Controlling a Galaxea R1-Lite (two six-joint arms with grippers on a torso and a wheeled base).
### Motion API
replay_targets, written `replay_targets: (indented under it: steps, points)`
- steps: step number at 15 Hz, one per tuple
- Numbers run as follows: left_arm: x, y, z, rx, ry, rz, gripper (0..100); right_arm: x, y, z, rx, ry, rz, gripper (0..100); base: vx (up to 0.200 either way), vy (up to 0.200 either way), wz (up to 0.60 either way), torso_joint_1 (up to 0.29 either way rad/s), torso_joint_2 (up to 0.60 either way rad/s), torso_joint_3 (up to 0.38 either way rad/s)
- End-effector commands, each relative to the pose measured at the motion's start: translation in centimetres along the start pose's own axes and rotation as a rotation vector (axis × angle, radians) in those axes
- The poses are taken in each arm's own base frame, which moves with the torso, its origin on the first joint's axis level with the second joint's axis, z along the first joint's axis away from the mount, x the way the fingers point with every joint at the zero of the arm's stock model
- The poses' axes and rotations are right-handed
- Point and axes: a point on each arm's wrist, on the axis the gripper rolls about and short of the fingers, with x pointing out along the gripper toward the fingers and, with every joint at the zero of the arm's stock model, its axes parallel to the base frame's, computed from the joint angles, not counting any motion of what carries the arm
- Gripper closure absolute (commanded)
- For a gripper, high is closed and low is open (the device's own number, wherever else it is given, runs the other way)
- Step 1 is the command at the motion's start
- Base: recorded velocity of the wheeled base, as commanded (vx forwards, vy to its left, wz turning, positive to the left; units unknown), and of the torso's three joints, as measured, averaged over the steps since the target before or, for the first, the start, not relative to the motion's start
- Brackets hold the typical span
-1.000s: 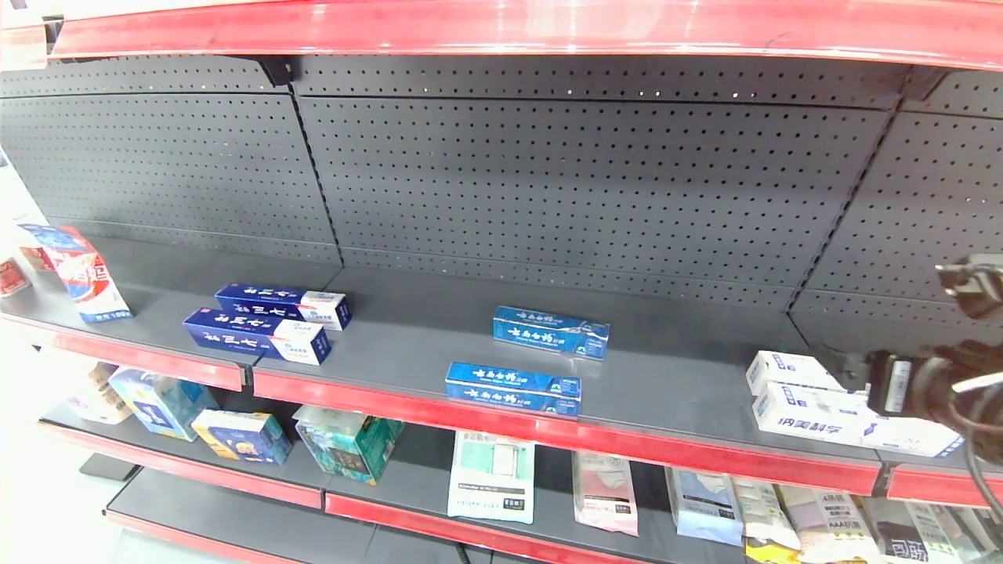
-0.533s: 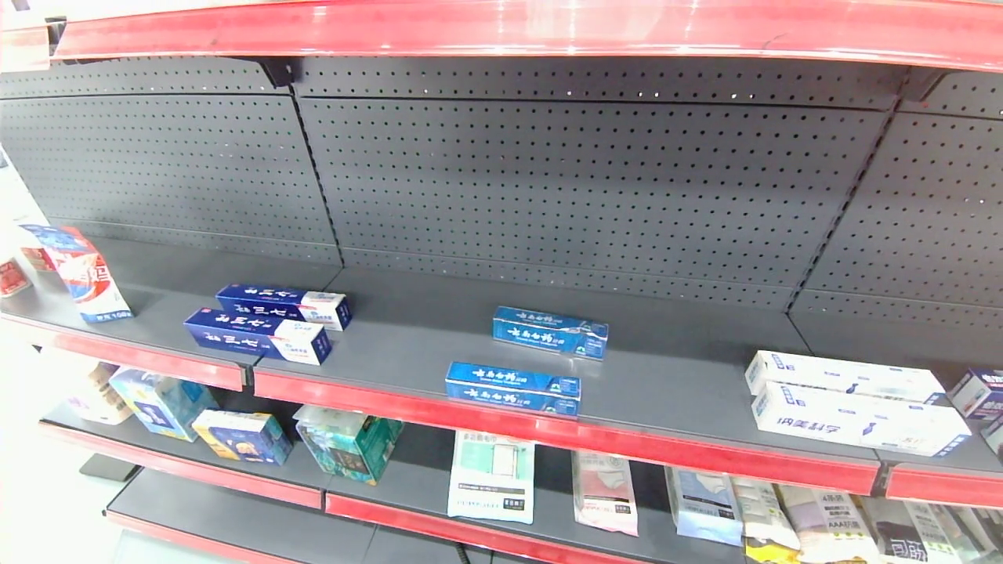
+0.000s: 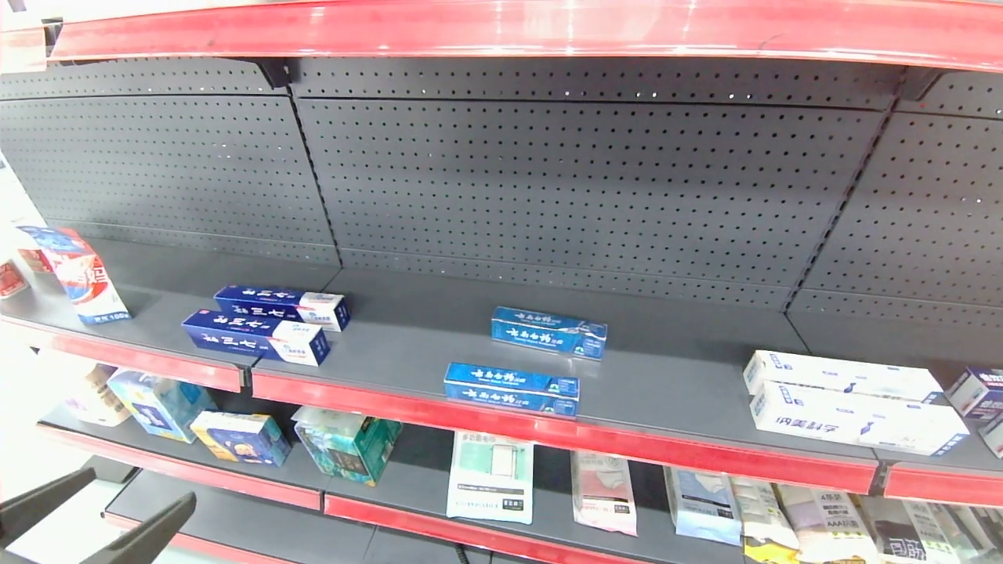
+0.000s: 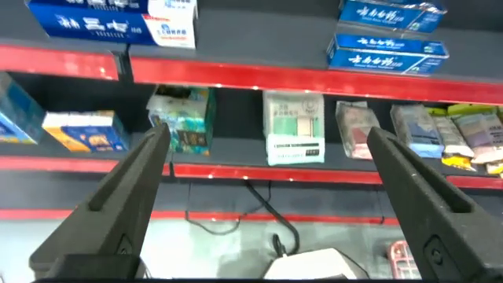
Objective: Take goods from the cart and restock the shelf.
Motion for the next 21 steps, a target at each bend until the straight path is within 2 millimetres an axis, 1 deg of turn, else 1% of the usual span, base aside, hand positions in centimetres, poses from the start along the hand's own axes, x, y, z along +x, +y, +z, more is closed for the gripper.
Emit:
replay_targets:
  steps: [1, 3, 7, 9, 10, 11, 12, 13, 14, 15, 18, 21]
  points:
    - [2.2, -0.2, 0.4, -0.009, 0.096, 0.028, 0, -0.6, -0.2, -0.2, 0.014, -0.047, 0.000, 0, 0.000, 0.000, -0.60, 0.002, -0.01, 0.002]
    - [2.6, -0.2, 0.8, -0.012, 0.102, 0.033, 0, -0.6, -0.1, -0.2, 0.014, -0.049, 0.012, 0, 0.000, 0.000, -0.60, 0.002, 0.00, 0.002]
    - [2.9, 0.0, 0.9, -0.020, 0.109, 0.058, 0, -0.6, -0.1, -0.3, 0.013, -0.049, 0.015, 0, 0.000, 0.000, -0.60, 0.004, 0.00, 0.001]
    - [3.0, 0.1, 0.9, -0.026, 0.112, 0.073, 0, -0.4, 0.0, -0.6, 0.009, -0.037, 0.017, 0, 0.000, 0.000, 0.00, 0.000, 0.00, 0.000]
    - [3.4, 0.4, 1.0, -0.038, 0.128, 0.108, 0, -0.4, 0.1, -1.3, 0.006, -0.031, 0.023, 0, 0.000, 0.000, 0.00, 0.000, 0.00, 0.000]
    - [3.8, 0.7, 1.4, -0.052, 0.133, 0.136, 0, -0.5, 0.2, -1.8, 0.006, -0.053, 0.067, 0, 0.000, 0.000, 0.00, 0.000, 0.00, 0.000]
    - [4.4, 1.1, 1.8, -0.068, 0.145, 0.177, 0, -0.8, 0.3, -2.5, 0.013, -0.097, 0.133, 0, 0.000, 0.000, 0.00, 0.000, 0.00, 0.000]
    - [5.1, 1.6, 2.2, -0.084, 0.157, 0.213, 0, -0.8, 0.6, -3.8, 0.014, -0.120, 0.162, 0, 0.000, 0.000, 0.00, 0.000, 0.00, 0.000]
    - [5.8, 2.0, 2.7, -0.098, 0.168, 0.240, 0, -1.1, 0.6, -4.5, 0.022, -0.178, 0.214, 0, 0.000, 0.000, 0.00, 0.000, 0.00, 0.000]
    - [6.4, 2.2, 3.0, -0.103, 0.180, 0.252, 0, -1.2, 0.6, -4.6, 0.031, -0.206, 0.265, 0, 0.000, 0.000, 0.00, 0.000, 0.00, 0.000]
    - [7.7, 2.5, 3.3, -0.107, 0.217, 0.257, 0, -1.6, 0.4, -5.1, 0.137, -0.254, 0.304, 0, 0.000, 0.000, 0.00, 0.000, 0.00, 0.000]
    - [8.5, 2.5, 3.4, -0.110, 0.205, 0.242, 0, -1.9, 0.3, -5.4, 0.173, -0.297, 0.292, 0, 0.000, 0.000, 0.00, 0.000, 0.00, 0.000]
